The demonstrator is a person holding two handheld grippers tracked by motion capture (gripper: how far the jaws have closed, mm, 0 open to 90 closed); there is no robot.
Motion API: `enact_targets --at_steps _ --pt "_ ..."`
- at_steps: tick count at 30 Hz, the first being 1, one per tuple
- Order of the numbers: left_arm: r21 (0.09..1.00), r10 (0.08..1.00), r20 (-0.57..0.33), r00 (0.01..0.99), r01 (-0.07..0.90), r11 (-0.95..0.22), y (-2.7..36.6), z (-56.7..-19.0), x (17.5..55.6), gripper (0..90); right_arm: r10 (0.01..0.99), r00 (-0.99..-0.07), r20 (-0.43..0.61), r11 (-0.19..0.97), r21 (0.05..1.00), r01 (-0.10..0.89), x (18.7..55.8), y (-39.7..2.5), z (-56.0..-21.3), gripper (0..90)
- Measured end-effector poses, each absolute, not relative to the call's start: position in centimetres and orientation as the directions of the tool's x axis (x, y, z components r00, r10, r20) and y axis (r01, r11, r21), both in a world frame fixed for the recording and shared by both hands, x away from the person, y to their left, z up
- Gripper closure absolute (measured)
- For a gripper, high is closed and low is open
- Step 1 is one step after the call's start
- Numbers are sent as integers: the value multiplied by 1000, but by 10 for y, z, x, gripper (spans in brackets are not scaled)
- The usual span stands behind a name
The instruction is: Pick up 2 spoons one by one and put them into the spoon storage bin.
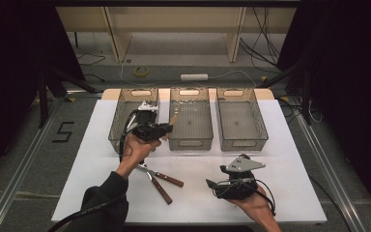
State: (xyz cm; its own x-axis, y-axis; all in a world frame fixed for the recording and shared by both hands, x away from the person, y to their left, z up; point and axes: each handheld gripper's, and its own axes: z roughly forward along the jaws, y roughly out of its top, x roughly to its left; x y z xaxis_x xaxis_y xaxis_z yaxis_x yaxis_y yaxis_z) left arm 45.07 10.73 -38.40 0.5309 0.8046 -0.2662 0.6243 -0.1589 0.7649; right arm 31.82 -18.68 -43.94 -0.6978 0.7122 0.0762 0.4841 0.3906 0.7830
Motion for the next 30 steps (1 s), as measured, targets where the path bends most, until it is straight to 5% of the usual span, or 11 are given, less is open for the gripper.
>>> enact_targets --at_steps 30 --pt "753 819 -328 471 653 -74 93 -398 492 759 713 -697 79 389 782 487 319 -188 -440 306"
